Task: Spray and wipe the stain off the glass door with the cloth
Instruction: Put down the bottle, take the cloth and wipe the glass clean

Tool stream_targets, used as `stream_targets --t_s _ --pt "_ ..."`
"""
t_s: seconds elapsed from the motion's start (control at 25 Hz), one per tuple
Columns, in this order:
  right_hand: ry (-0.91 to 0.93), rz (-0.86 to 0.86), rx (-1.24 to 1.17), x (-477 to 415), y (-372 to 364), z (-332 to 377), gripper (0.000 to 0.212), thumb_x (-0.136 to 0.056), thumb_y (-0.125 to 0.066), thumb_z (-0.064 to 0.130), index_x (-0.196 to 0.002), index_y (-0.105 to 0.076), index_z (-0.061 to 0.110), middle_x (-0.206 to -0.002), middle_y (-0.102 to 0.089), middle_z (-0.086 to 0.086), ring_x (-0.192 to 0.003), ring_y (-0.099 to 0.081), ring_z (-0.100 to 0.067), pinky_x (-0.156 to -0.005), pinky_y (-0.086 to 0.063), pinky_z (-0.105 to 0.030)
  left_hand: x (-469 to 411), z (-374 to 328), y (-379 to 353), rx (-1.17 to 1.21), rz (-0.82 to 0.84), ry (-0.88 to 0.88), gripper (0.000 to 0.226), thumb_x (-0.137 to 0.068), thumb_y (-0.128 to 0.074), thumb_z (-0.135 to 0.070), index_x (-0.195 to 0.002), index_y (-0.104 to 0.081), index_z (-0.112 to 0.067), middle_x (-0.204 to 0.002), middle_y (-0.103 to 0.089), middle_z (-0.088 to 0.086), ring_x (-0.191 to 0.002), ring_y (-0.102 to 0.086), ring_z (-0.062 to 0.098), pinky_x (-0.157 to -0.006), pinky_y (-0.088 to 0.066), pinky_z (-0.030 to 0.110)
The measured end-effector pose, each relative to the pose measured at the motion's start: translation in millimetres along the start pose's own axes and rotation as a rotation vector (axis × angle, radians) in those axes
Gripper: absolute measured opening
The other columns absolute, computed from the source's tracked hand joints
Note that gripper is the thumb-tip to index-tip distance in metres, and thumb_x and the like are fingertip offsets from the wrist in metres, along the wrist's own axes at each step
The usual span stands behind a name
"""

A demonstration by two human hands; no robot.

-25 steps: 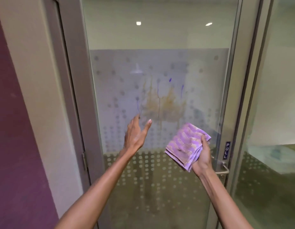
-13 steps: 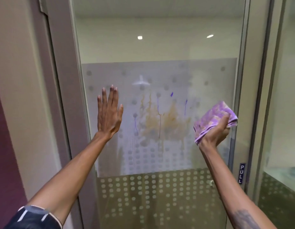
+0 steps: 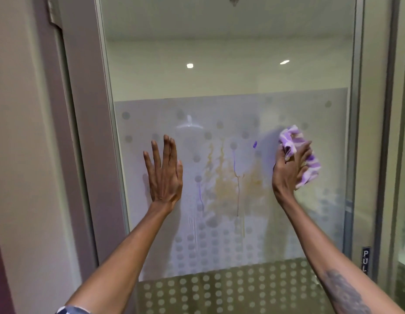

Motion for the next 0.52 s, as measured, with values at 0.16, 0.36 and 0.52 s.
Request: stream_targets --t_s 0.16,0.36,0.52 --pt "0.126 0.13 0.038 24.0 -45.2 49.0 0.088 -0.09 -0.039 0.067 -0.164 -0.006 0.03 -0.174 -0.003 0.002 -0.161 -0.003 -0.029 -0.126 0.015 -0.043 1.4 0.5 -4.3 -0.027 -0.038 -0.012 0.064 -0.108 -0.03 -0.029 -0.165 -0.006 -0.013 -0.174 -0.001 0.001 -0.16 0.002 0.035 -0.128 0.0 0.059" --pt "0.624 0.402 0.238 102.6 -117.9 99.8 0.069 -0.095 -0.033 0.064 -0.159 -0.011 0.05 -0.174 0.003 0.005 -0.161 0.009 -0.021 -0.125 0.017 -0.046 1.1 2.1 -4.9 -0.029 -0.061 -0.032 0.064 -0.106 -0.03 -0.028 -0.165 -0.01 -0.013 -0.174 -0.006 0.001 -0.16 -0.003 0.035 -0.128 0.002 0.057" --pt "1.053 0.394 0.501 139.2 -130.3 102.6 0.064 -0.099 -0.039 0.055 -0.16 -0.03 0.038 -0.173 -0.015 0.005 -0.161 -0.002 -0.018 -0.124 -0.002 -0.055 2.0 0.9 -3.3 -0.053 -0.061 -0.031 0.065 -0.106 -0.03 -0.026 -0.165 -0.007 -0.014 -0.174 -0.004 0.002 -0.16 -0.001 0.034 -0.128 0.002 0.057"
Point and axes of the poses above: each hand's wrist, its own x-axis away from the middle knuckle, its own y-axis out of the back of the hand, z = x × y, the point moved 9 cm from there along -x, towards the middle knuckle
